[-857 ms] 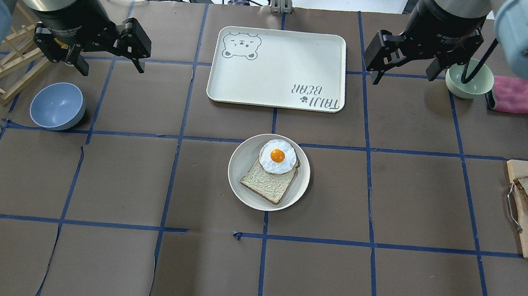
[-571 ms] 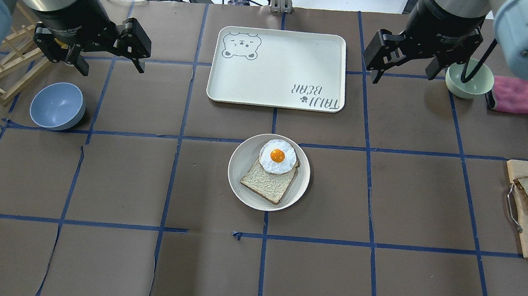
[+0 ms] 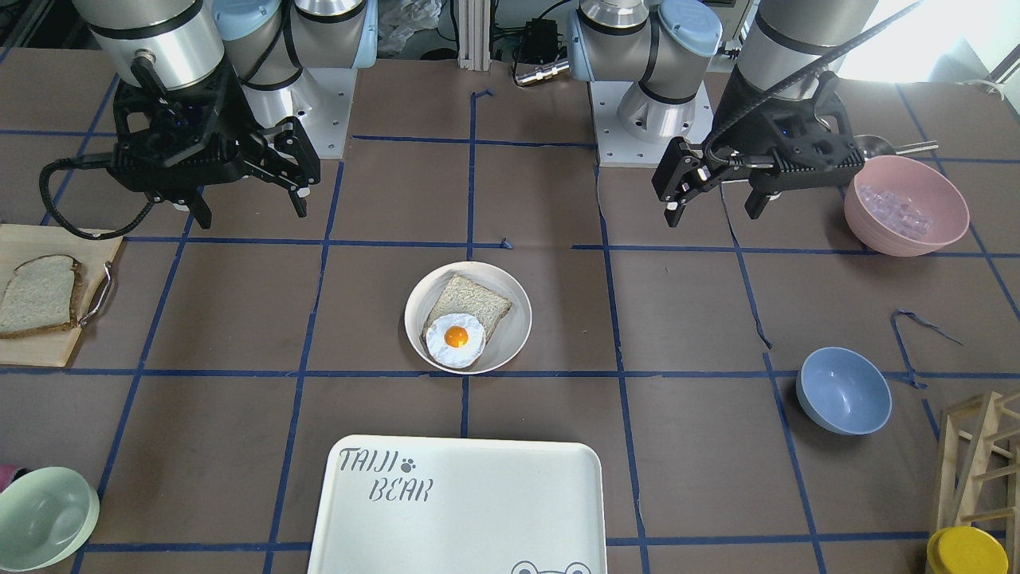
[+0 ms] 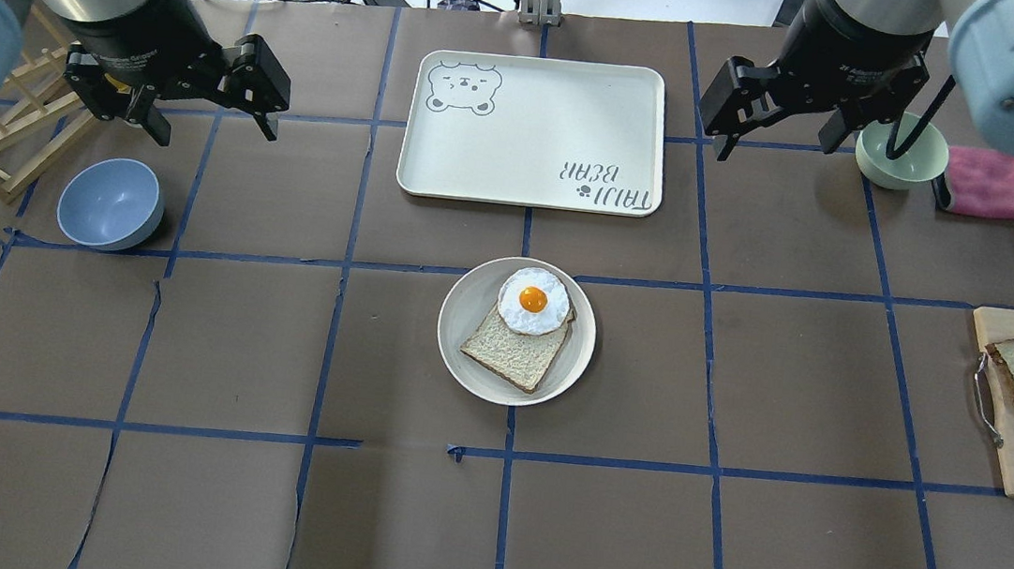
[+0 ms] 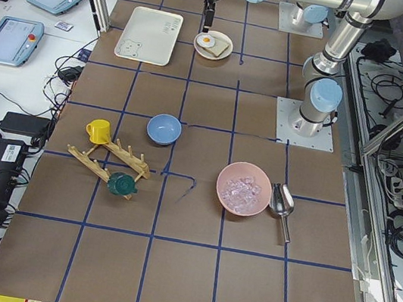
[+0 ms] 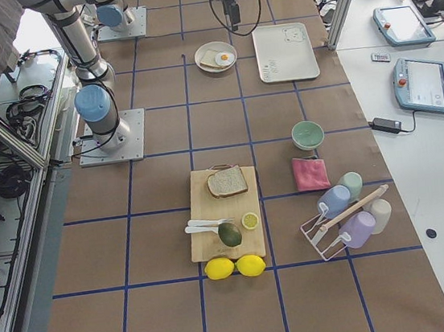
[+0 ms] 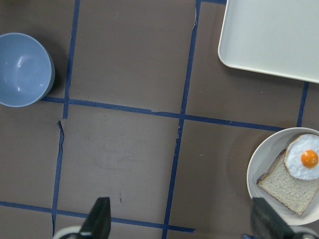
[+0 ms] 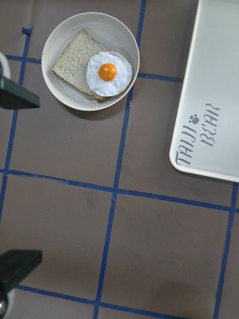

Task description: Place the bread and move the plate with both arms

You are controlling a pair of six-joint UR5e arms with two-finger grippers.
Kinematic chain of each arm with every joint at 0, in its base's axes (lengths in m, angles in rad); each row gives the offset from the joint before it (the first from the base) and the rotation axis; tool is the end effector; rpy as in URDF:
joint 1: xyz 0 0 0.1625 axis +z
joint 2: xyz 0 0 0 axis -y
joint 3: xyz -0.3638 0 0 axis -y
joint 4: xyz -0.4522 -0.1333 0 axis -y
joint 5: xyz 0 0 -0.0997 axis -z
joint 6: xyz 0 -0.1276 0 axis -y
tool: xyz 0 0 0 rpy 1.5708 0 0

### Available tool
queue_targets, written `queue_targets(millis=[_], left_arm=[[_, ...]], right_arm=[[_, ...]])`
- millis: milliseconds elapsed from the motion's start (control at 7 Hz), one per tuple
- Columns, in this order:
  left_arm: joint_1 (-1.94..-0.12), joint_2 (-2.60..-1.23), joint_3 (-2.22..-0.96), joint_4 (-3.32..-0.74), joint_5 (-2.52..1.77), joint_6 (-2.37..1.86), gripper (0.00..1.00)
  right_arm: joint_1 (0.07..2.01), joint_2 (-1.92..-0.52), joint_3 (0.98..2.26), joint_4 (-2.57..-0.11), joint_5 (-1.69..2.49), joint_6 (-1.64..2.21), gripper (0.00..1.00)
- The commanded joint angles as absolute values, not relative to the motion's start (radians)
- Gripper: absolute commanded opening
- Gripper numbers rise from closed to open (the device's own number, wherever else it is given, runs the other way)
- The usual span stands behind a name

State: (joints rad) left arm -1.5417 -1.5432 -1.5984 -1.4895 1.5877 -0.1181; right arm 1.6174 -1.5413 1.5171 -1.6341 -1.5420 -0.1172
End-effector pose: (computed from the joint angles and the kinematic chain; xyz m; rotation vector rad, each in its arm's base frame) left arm -0.1150 -0.5555 0.4071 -0.2309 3.1172 -0.1282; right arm 0.1635 -0.5663 0.4187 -0.2566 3.1023 -0.1378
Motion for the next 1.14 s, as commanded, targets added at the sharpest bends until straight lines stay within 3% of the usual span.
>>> queue_targets(millis=[0,1000], left_arm=[[-1.542,-1.545,-1.598,-1.489,1.588,-0.118,1.00],[-1.542,-1.545,-1.597,-1.489,1.588,-0.118,1.00]], right_arm=[[1.618,-1.542,1.517,-1.631,-1.543,-0.120,1.00],[1.615,-1.540,1.517,-1.618,-1.542,-0.107,1.00]])
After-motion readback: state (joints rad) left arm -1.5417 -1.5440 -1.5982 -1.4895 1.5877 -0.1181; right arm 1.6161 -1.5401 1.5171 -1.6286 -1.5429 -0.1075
